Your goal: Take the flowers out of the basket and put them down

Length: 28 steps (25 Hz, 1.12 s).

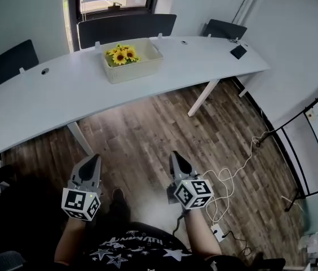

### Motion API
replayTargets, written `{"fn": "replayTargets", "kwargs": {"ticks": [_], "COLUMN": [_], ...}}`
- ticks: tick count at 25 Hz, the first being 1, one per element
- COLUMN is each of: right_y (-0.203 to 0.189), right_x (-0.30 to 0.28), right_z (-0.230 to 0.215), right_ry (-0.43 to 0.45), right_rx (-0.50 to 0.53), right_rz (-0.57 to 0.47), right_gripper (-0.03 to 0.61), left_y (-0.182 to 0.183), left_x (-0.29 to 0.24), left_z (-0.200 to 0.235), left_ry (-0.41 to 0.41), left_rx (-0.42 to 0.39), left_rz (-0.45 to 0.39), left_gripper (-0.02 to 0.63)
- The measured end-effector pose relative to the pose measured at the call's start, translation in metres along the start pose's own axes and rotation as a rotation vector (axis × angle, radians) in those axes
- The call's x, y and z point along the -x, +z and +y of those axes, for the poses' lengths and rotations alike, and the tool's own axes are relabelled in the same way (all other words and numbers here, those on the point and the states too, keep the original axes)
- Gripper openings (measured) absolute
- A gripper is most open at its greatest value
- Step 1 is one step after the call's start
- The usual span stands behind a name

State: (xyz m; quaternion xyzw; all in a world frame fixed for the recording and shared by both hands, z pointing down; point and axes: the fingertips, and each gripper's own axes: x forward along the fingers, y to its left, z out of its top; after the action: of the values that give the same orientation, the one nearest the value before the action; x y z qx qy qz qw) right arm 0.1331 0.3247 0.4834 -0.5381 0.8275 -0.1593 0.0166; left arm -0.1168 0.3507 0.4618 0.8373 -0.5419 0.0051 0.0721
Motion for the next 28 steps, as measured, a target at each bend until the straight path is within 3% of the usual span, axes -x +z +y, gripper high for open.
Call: {"fn": "replayTargets", "kwargs": {"ticks": [16,28], "right_y": [0.026,0.03], "right_x": [-0.177,-0.221], "right_z": [-0.018,-0.056], "right_ry": [-0.04,-0.057], "right_rx": [0.028,0.028], "right_rz": [0.062,0.078], "right_gripper": [0.002,0.002], "left_y": [0.016,0.01], "left_x": [-0.146,-0.206], "left_z": [0.127,0.143], "left_ry": [-0.034,-0.043], "left_rx": [0.038,0.058], "left_rz": [0.057,0.077], "left_gripper": [0.009,0.009]}}
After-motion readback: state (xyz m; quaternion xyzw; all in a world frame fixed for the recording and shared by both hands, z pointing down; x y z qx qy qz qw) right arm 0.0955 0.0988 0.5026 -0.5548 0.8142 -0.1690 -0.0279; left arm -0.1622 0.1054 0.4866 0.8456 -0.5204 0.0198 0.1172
